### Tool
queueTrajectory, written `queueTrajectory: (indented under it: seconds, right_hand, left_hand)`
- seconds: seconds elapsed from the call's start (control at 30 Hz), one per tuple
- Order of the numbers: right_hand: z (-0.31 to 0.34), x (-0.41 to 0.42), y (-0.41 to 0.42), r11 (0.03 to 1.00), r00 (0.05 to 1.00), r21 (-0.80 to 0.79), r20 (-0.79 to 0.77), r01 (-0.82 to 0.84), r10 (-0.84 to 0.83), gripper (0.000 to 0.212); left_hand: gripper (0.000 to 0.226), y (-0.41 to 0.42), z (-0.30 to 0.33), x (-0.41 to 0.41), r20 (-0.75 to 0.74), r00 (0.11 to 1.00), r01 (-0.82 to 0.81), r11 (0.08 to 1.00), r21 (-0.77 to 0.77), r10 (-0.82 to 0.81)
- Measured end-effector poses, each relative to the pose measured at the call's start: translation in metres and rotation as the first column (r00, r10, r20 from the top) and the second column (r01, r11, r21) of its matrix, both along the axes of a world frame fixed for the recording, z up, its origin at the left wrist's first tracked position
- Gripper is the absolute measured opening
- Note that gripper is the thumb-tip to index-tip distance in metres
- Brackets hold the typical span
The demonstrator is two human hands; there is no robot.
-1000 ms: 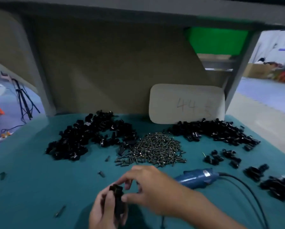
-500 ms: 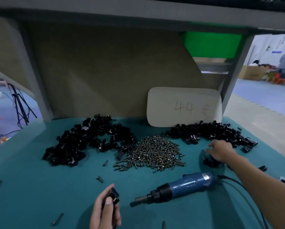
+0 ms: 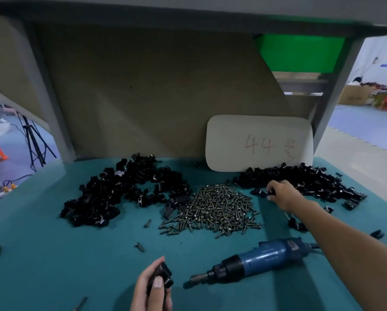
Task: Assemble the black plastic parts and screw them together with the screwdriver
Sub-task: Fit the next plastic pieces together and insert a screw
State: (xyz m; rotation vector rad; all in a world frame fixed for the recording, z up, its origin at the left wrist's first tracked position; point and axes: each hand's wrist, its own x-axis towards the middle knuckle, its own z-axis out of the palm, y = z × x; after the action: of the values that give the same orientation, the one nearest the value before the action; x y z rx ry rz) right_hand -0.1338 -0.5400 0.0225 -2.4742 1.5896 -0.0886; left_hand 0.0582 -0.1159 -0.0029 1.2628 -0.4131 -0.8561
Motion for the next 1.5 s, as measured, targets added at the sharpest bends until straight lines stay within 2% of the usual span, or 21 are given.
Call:
queueTrajectory:
  seconds: [0.03,0.07,0.13,0.17,0.23,0.27,0.33,0.4,0.43,0.5,0.6,0.77,0.93,1.07,1.13,1.3,1.43,1.5]
  right_hand:
    - [0.002,-0.003,0.001,1.000,1.000,-0.007,0.019,0.015,-0.015,0.023]
    - [0.006,-0.007,0.003,0.999,0.999,-0.025,0.044,0.033,-0.032,0.023]
    - [0.017,-0.014,0.011,0.995,0.989,-0.051,0.125,0.086,-0.079,0.025]
    - [0.024,-0.017,0.020,0.992,0.977,-0.049,0.189,0.113,-0.102,0.024]
    - [0.042,-0.019,0.048,0.990,0.911,-0.016,0.395,0.141,-0.123,0.021]
    - [0.052,-0.018,0.070,0.992,0.836,0.032,0.535,0.126,-0.123,0.020]
    - [0.070,-0.014,0.129,0.977,0.609,0.205,0.783,-0.063,-0.125,0.020]
    - [0.074,-0.011,0.200,0.846,0.386,0.377,0.894,-0.376,-0.227,0.026]
    - [0.071,-0.009,0.234,0.756,0.324,0.430,0.898,-0.494,-0.299,0.026]
    - [0.058,-0.005,0.288,0.609,0.271,0.479,0.873,-0.632,-0.405,0.025]
    - [0.035,0.003,0.330,0.514,0.230,0.494,0.839,-0.702,-0.493,0.018]
    - [0.019,0.008,0.333,0.453,0.217,0.522,0.794,-0.722,-0.568,0.032]
    - [0.014,0.005,0.329,0.450,0.226,0.536,0.785,-0.715,-0.576,0.028]
    - [0.010,0.007,0.332,0.390,0.241,0.539,0.765,-0.746,-0.597,0.021]
    - [0.009,0.007,0.333,0.363,0.267,0.564,0.745,-0.742,-0.611,0.027]
    - [0.006,0.006,0.332,0.351,0.330,0.610,0.729,-0.710,-0.599,0.057]
    - [0.009,0.005,0.330,0.286,0.272,0.611,0.657,-0.738,-0.703,0.053]
    - [0.011,0.004,0.331,0.243,0.273,0.620,0.618,-0.746,-0.738,0.050]
  left_hand:
    - [0.043,0.000,0.002,0.001,-0.007,1.000,0.006,0.999,0.048,-0.005]
    - [0.040,0.002,0.003,-0.006,0.077,0.996,0.041,0.997,0.069,-0.046]
    - [0.027,0.013,0.001,-0.024,0.178,0.984,0.033,0.999,-0.032,-0.026]
    - [0.027,0.018,0.002,-0.032,0.175,0.983,-0.041,0.998,-0.042,0.048]
    - [0.029,0.019,-0.003,-0.040,0.194,0.975,-0.089,0.990,-0.108,0.109]
    - [0.031,0.012,-0.004,-0.037,0.168,0.979,-0.098,0.990,-0.099,0.114]
    - [0.037,0.008,-0.004,-0.034,0.161,0.981,-0.096,0.992,-0.081,0.108]
    - [0.044,0.010,-0.004,-0.040,0.230,0.968,-0.089,0.994,-0.070,0.103]
    - [0.043,0.012,-0.002,-0.045,0.271,0.957,-0.088,0.993,-0.080,0.107]
    - [0.028,0.015,-0.002,-0.053,0.340,0.936,-0.055,0.993,-0.108,0.089]
    - [0.034,0.020,-0.004,-0.055,0.416,0.907,-0.019,0.993,-0.118,0.067]
    - [0.030,0.020,-0.003,-0.056,0.486,0.873,0.027,0.989,-0.148,0.049]
    - [0.028,0.021,0.000,-0.058,0.514,0.857,0.059,0.986,-0.158,0.032]
    - [0.026,0.020,0.001,-0.057,0.552,0.832,0.031,0.988,-0.150,0.058]
    - [0.023,0.020,0.000,-0.056,0.561,0.825,0.021,0.987,-0.157,0.072]
    - [0.017,0.018,-0.001,-0.057,0.543,0.834,0.006,0.983,-0.186,0.098]
    - [0.017,0.018,-0.002,-0.056,0.540,0.836,0.007,0.983,-0.184,0.096]
    - [0.017,0.018,-0.002,-0.056,0.553,0.828,0.005,0.983,-0.181,0.098]
